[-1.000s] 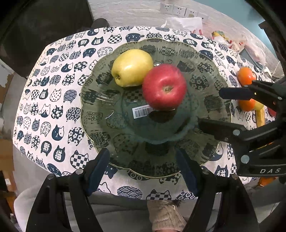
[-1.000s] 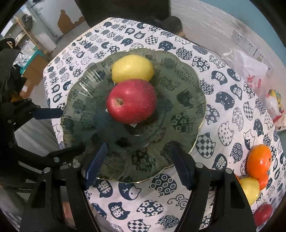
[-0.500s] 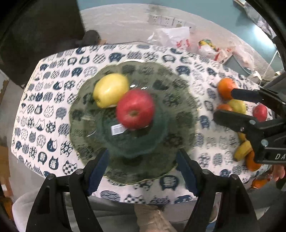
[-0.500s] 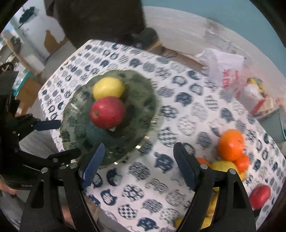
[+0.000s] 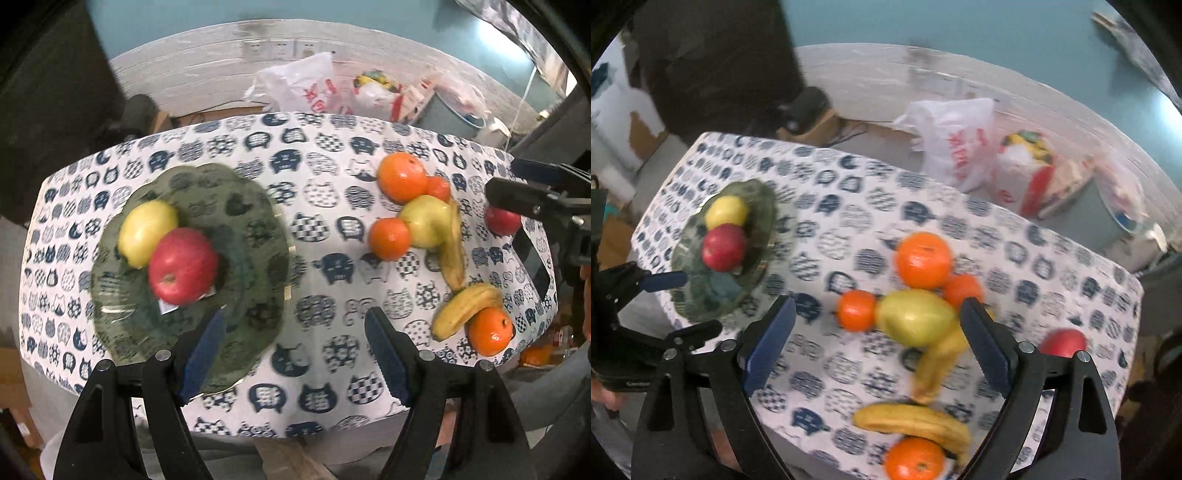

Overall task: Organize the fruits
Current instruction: 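Lift both tools away from the plate back toward the fruit, then grasp an orange with the left tool while the right tool grasps another red apple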

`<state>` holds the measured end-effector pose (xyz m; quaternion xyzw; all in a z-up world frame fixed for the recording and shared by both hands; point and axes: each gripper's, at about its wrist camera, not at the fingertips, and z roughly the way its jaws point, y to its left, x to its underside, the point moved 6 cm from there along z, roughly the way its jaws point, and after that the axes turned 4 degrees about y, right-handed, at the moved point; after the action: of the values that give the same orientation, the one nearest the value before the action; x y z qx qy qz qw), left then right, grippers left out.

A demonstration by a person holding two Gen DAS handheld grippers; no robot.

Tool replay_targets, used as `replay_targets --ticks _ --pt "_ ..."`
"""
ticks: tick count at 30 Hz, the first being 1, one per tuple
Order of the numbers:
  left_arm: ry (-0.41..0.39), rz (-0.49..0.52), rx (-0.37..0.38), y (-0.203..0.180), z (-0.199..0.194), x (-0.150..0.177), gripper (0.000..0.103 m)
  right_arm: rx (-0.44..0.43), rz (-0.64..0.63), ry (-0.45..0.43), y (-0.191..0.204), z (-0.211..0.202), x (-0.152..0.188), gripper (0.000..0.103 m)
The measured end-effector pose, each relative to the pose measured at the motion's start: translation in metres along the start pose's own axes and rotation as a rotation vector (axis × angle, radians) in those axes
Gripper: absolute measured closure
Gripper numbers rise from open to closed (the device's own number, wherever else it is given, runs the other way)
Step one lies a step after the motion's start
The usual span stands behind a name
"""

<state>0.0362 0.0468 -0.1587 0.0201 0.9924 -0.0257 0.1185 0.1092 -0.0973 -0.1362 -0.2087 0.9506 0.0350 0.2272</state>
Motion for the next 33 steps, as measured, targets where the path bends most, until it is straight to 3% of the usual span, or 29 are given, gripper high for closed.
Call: replay_targets --ticks 19,25,33 --pt "0.048 0.129 -0.017 -0.08 0.039 -0.04 0.024 0.104 0.193 0.034 -0.13 -0.009 0.058 0.012" --pt "0.068 0.148 -0.036 -0.088 0.055 -0.052 0.024 0.146 0.281 0.096 -0.172 0.014 0.071 0.012" --pt "0.115 0.133 -0.009 -0.088 0.081 -0.056 0.024 0.179 0.357 0.183 -0.205 0.056 0.084 0.012"
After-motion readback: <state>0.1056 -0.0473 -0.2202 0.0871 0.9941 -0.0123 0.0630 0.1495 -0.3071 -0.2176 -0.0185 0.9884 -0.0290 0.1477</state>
